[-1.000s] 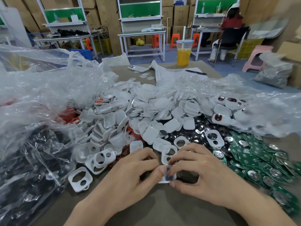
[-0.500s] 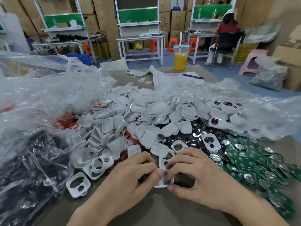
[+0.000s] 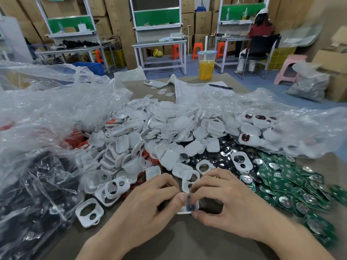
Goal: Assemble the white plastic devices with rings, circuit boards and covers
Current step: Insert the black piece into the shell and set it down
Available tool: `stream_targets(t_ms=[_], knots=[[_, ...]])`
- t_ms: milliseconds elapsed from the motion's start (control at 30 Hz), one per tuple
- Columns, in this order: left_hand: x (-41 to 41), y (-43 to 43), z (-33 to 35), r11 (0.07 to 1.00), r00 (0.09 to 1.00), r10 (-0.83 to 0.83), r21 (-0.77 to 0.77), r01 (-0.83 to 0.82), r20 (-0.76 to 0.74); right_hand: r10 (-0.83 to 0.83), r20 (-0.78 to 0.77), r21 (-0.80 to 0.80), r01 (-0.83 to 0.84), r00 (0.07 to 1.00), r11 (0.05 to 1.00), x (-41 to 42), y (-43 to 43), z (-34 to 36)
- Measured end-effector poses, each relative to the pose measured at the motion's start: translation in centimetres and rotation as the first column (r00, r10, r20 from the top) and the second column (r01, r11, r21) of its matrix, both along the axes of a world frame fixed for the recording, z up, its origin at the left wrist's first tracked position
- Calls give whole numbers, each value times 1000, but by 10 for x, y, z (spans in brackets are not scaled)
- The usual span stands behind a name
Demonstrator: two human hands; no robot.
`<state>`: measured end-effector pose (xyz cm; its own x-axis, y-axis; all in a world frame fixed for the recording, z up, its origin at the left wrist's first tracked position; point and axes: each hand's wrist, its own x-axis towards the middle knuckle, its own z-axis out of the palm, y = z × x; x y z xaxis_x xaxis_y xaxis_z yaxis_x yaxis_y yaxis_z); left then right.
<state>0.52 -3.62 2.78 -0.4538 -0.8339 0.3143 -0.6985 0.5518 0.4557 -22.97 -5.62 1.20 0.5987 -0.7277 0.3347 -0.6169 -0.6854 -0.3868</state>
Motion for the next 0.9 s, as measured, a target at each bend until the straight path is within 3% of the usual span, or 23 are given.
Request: stream_targets(t_ms=[400,667,800,900], knots=[[0,0,-3,1000,999,-4,3,4,-45,-7,17,-6,7,1000,1000,1,0,0],[4,-5,-4,984,974,134,-89,-152,-184,-32,19,-1,32,999,999,-1,1,0],[6,-9,-7,959,954,224,-130,-252,-198,-157,105,-85,166,982,982,-4,-3,5],[6,-11,-8,941,945,277,-149,-303,-173,-342,233,-227,393,910,891,-9,-9,6]])
